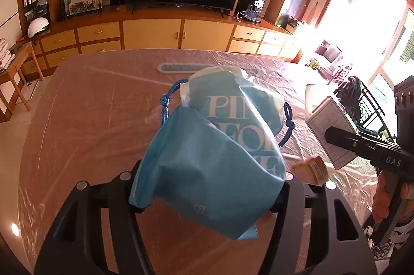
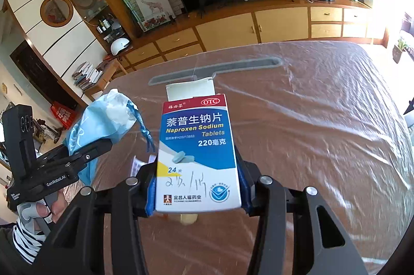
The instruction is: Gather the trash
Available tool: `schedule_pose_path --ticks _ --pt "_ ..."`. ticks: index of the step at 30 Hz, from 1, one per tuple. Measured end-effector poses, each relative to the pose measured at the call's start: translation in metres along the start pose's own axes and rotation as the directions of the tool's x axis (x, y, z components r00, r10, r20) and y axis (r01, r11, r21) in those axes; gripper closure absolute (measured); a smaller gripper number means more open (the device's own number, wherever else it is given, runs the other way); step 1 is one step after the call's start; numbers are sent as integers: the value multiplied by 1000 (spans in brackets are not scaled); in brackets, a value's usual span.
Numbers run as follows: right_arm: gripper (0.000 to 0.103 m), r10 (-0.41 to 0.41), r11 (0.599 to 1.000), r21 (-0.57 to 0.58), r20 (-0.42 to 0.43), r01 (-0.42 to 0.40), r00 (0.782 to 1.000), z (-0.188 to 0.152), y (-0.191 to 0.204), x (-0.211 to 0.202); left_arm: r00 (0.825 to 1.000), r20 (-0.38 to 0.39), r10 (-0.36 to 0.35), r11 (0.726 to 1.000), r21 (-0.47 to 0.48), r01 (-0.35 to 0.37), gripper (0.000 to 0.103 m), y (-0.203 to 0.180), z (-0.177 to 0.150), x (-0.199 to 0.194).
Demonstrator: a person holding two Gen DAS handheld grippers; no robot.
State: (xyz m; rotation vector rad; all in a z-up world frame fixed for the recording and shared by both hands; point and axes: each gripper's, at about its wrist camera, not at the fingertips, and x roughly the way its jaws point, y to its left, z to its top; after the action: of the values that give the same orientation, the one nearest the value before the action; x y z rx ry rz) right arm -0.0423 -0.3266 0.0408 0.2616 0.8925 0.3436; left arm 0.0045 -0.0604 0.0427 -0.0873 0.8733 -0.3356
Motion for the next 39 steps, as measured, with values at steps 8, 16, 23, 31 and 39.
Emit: schedule_pose_path --ticks 8,16,23,31,39 --pt "57 -37 998 49 34 36 999 -25 9 -23 999 -4 -36 999 19 36 40 -8 -21 -19" --pt "57 -50 995 83 50 45 998 -49 17 -41 998 -3 -67 997 34 67 40 -14 -34 -32" --pt "57 -47 995 86 52 42 998 -67 19 -55 997 -4 -74 996 40 74 40 -23 -47 -42" --pt "57 -10 998 58 36 8 999 -87 19 -65 999 -6 -47 998 29 47 40 -40 -69 -55" --pt "57 35 999 39 19 -35 999 -113 16 -85 1000 -13 -6 1000 -9 6 40 -61 -100 -73"
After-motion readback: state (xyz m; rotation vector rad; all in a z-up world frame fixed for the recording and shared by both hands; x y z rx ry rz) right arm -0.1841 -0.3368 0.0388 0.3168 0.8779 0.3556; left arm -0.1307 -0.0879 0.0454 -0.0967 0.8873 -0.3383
